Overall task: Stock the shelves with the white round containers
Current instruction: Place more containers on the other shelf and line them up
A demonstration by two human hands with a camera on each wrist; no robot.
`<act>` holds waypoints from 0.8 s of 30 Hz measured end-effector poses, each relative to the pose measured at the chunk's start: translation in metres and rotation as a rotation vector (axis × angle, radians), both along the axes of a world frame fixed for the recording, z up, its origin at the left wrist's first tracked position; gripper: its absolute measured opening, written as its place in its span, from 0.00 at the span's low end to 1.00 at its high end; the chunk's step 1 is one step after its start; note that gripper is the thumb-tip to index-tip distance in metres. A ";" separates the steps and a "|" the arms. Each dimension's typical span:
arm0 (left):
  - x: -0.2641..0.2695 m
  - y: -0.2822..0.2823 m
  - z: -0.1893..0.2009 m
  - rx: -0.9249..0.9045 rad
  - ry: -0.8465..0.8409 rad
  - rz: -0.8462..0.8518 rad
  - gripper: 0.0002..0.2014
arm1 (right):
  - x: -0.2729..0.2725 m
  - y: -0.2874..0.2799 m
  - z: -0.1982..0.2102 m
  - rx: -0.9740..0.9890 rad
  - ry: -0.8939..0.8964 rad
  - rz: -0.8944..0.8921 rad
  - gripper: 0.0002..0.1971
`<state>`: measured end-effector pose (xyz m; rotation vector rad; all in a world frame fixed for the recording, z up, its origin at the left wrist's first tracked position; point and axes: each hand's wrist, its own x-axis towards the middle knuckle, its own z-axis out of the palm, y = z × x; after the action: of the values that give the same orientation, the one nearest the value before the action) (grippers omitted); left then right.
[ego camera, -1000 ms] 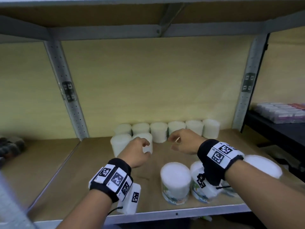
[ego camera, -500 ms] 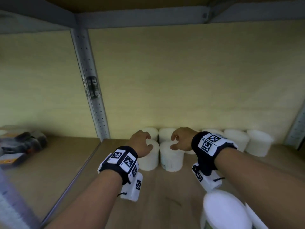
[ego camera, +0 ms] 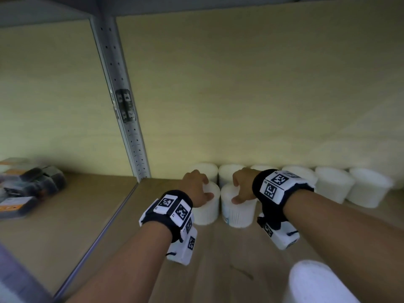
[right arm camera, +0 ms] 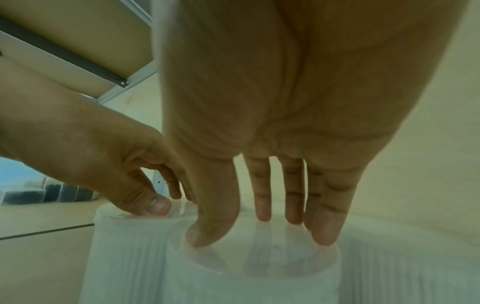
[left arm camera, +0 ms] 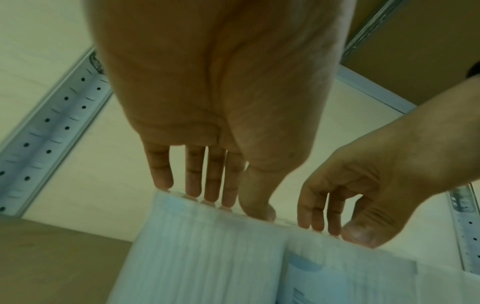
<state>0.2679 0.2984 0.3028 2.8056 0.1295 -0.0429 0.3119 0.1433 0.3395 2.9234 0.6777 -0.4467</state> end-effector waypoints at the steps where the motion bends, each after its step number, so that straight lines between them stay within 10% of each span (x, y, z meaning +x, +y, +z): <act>1: 0.000 0.000 -0.001 0.005 -0.006 -0.001 0.24 | -0.001 0.000 0.000 -0.009 -0.005 0.008 0.32; 24: 0.001 -0.003 -0.005 0.014 -0.052 0.011 0.24 | -0.004 -0.002 0.003 -0.053 -0.004 0.101 0.28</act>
<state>0.2688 0.2957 0.2979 2.8174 0.1327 0.0339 0.3082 0.1409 0.3424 2.8245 0.7954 -0.4409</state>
